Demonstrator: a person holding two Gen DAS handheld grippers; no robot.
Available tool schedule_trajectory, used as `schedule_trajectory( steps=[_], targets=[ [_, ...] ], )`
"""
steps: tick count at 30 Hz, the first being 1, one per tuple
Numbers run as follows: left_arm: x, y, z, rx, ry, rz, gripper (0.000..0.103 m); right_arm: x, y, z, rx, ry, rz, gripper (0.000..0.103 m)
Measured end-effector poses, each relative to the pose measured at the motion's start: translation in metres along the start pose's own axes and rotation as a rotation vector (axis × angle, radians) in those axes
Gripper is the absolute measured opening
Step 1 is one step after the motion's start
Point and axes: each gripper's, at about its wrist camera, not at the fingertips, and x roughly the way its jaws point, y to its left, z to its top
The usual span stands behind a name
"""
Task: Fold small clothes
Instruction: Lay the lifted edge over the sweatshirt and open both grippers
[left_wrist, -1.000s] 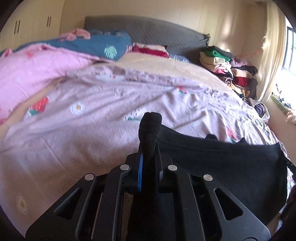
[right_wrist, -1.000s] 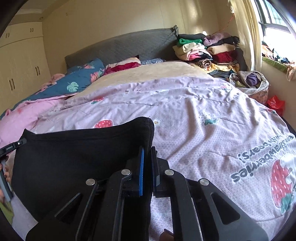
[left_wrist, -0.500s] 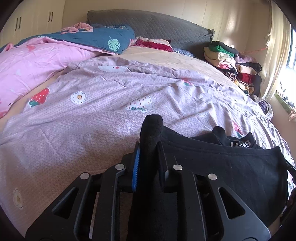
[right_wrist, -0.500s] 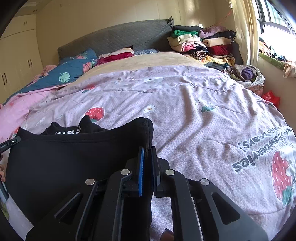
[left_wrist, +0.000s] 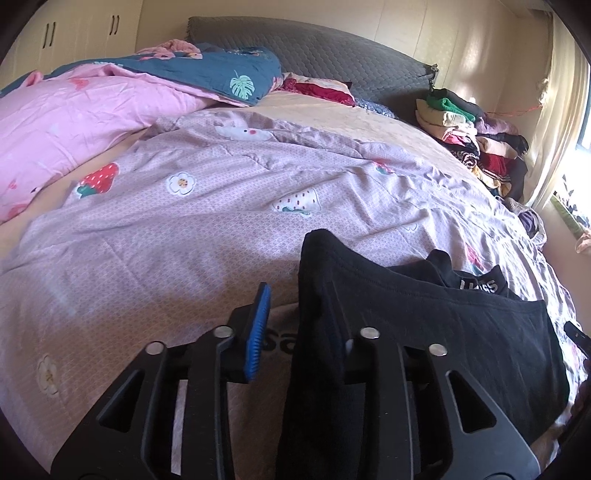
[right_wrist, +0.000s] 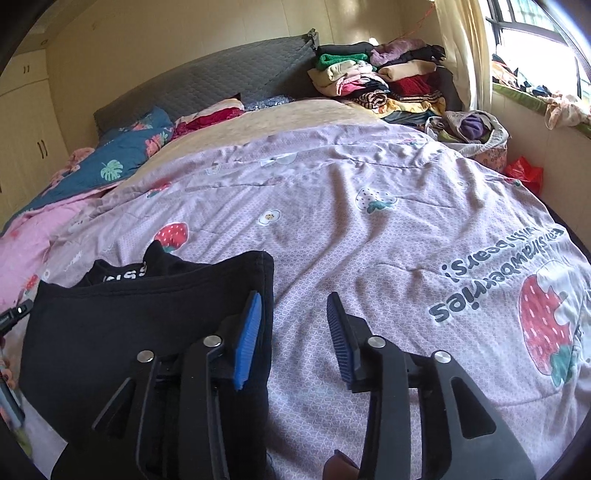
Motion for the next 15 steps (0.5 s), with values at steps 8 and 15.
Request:
schedule_trajectory(
  steps=[8, 15],
  targets=[
    [-0.027, -0.004, -0.014, 0.016, 0.004, -0.047, 0.049, -0.029, 0.005, -0.002, 0.033, -0.003, 0.078, 0.057],
    [-0.04, -0.022, -0.032, 0.077, 0.041, -0.103, 0.061, -0.053, 0.03, -0.009, -0.013, -0.003, 0.149, 0.064]
  ],
)
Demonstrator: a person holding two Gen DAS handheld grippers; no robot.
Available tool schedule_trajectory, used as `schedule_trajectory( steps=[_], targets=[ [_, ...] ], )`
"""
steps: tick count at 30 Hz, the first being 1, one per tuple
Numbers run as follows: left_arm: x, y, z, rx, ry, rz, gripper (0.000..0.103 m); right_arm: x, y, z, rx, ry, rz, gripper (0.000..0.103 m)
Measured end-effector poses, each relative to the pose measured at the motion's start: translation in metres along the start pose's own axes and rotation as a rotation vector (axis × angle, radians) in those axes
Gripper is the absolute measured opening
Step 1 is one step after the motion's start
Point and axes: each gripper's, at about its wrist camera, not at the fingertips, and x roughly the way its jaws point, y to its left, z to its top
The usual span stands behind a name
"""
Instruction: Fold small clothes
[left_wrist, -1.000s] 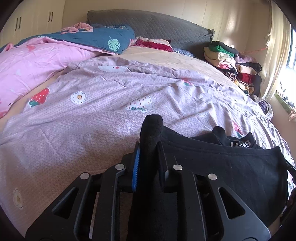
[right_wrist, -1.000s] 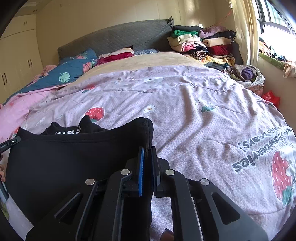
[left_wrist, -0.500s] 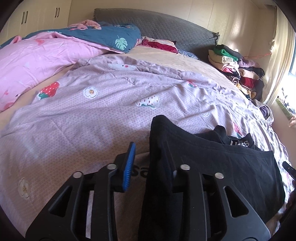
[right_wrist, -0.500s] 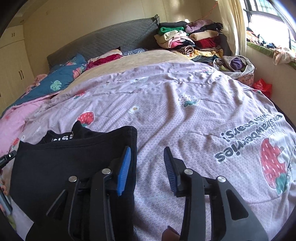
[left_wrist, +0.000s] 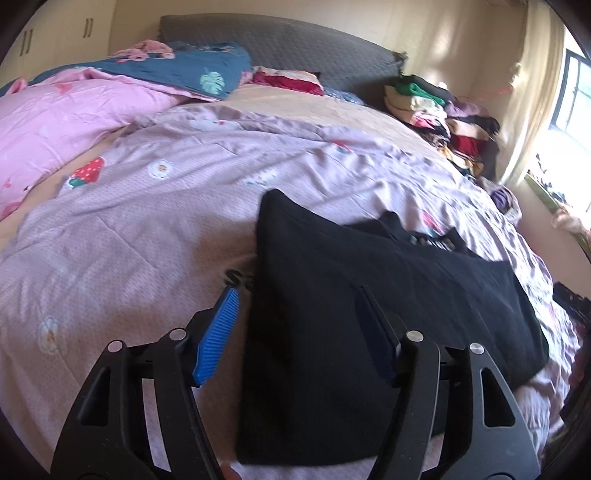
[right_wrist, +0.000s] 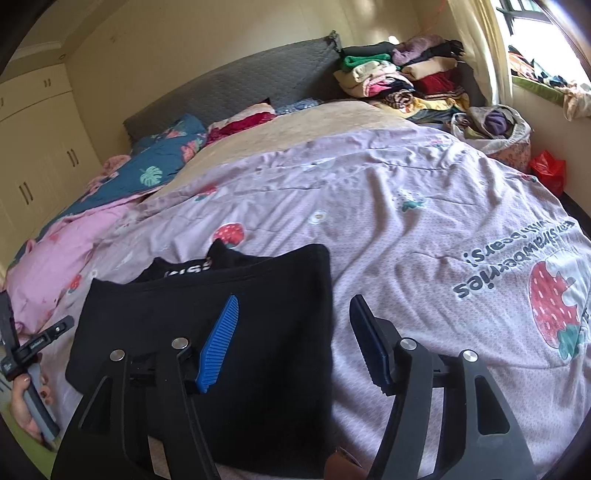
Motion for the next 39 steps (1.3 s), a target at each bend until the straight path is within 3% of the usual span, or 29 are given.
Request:
schedule_trajectory(
  steps=[2, 13, 29, 39],
  targets=[
    [-0.003, -0.008, -0.004, 0.018, 0.014, -0.019, 0.069, -0.003, 0.01, -0.003, -0.019, 0.006, 0.02, 0.066],
    [-0.012, -0.044, -0.017, 0.101, 0.06, -0.096, 0.086, -0.014, 0.046, -0.033, -0.112, 0.04, 0.039, 0.079],
    [-0.007, -0.058, -0.04, 0.159, 0.143, -0.098, 0.09, -0.01, 0.058, -0.059, -0.132, 0.095, 0.018, 0.084],
    [0.0, -0.047, -0.054, 0.131, 0.2, -0.112, 0.09, 0.014, 0.058, -0.08, -0.16, 0.199, -0.087, 0.084]
  ],
)
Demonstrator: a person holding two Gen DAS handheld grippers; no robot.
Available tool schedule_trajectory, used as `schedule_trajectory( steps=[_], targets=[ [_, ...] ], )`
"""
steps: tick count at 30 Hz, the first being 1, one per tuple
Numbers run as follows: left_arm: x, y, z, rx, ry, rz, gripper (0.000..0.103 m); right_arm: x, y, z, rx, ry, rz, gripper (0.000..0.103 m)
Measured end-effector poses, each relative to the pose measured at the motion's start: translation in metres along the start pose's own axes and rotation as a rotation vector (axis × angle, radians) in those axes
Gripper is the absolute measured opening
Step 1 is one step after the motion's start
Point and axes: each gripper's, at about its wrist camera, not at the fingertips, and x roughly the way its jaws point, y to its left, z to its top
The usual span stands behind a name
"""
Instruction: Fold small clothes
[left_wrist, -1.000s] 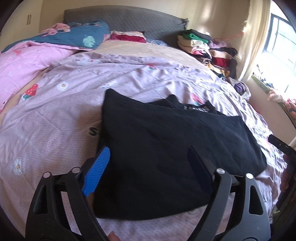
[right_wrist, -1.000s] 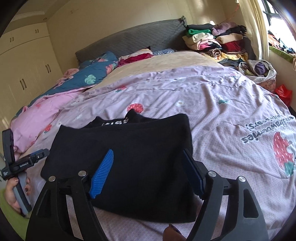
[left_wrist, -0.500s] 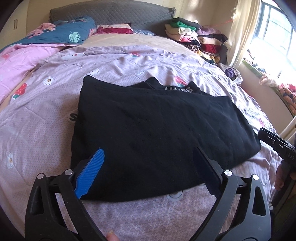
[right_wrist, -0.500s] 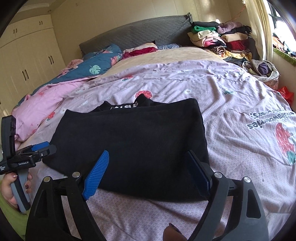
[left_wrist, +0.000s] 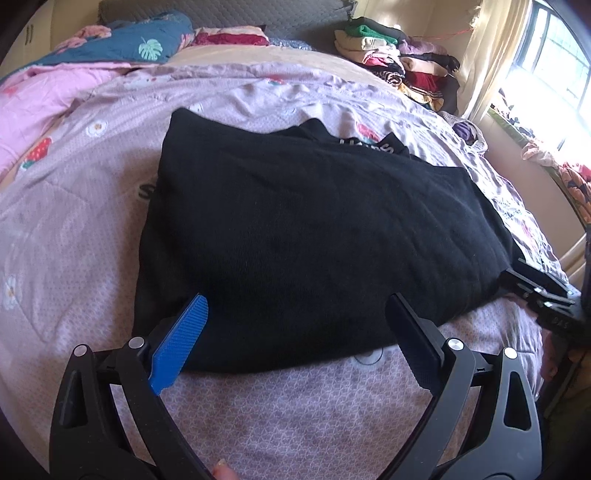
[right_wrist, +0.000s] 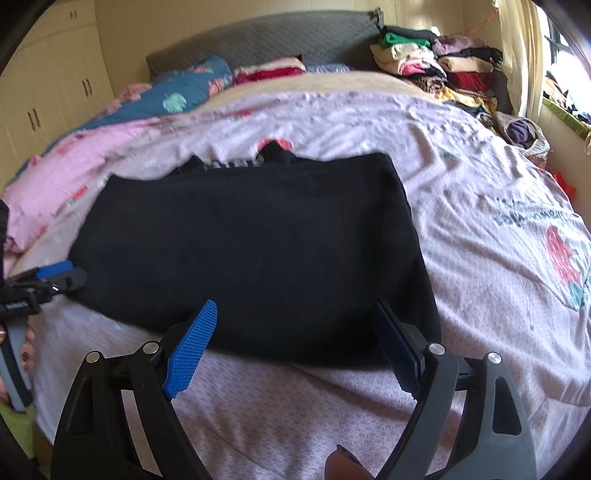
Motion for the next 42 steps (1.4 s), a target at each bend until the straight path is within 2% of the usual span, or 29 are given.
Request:
schedule_trajectory(
  steps=[3, 13, 16, 21, 25, 35, 42],
  targets=[
    [0.002, 0.001, -0.004, -0.002, 0.009, -0.005, 0.09, 0.006, -0.003, -0.004, 0.019, 0.018, -0.007, 0.084],
    [0.002, -0.006, -0.012, 0.032, 0.013, 0.012, 0.09, 0.005, -0.001, -0.012, 0.01, -0.003, -0.041, 0.085],
    [0.0, -0.006, -0.014, 0.031, 0.012, 0.006, 0.09, 0.001, -0.002, -0.014, 0.015, -0.021, -0.038, 0.087],
    [-0.006, -0.004, -0.016, 0.014, 0.006, -0.016, 0.092, -0.008, 0.0, -0.016, 0.033, -0.057, -0.016, 0.096],
    [-0.012, -0.003, -0.016, 0.008, 0.004, -0.029, 0.093, -0.015, 0.001, -0.018, 0.046, -0.085, -0.004, 0.098],
    [-0.022, -0.001, -0.021, 0.023, 0.009, -0.038, 0.094, -0.032, 0.008, -0.02, 0.05, -0.159, -0.006, 0.099],
    [-0.029, 0.007, -0.023, 0.008, -0.003, -0.033, 0.094, -0.035, 0.016, -0.023, 0.037, -0.165, -0.018, 0.099]
  ],
)
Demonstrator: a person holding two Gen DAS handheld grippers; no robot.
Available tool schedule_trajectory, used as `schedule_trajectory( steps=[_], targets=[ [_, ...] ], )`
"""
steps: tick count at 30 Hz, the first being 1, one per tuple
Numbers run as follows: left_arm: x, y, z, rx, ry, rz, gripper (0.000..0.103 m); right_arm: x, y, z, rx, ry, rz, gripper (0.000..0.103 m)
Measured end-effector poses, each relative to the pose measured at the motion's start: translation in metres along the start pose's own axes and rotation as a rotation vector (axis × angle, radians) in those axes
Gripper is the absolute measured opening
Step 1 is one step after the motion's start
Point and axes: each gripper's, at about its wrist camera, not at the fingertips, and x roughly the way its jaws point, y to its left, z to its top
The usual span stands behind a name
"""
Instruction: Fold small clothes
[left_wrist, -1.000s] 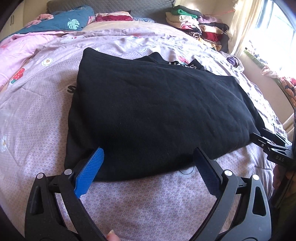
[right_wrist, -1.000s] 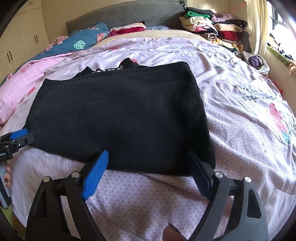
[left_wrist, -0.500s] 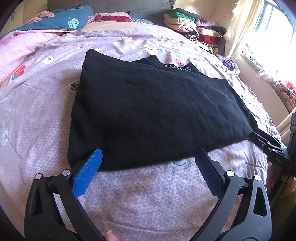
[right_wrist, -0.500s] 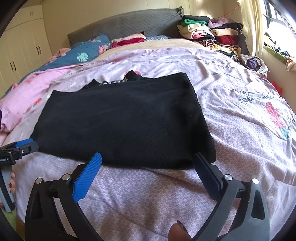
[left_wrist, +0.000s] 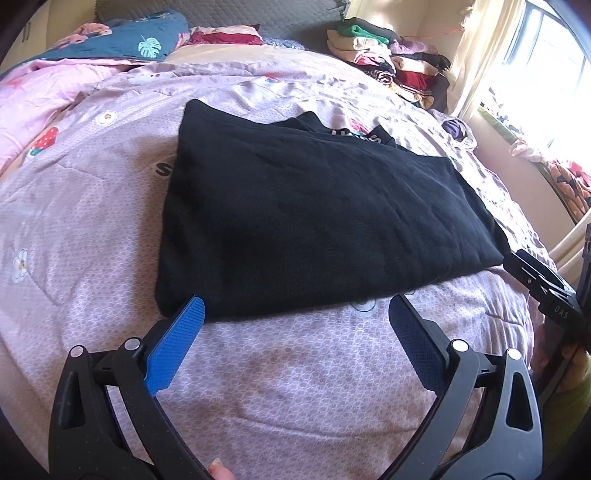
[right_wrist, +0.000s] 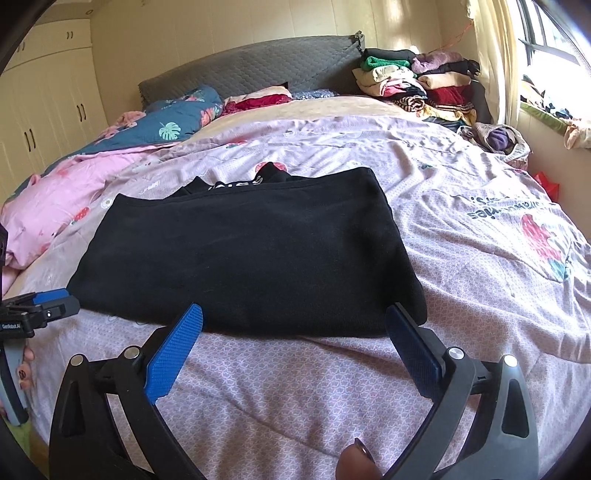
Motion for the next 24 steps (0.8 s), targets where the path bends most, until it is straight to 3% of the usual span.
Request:
schedule_trajectory(
  steps=[24],
  targets=[
    [-0.015, 0.045, -0.003, -0.029, -0.029, 0.075, 0.094, 0.015, 0.089, -0.004, -0.153, 0.048, 0.08, 0.099]
  ],
)
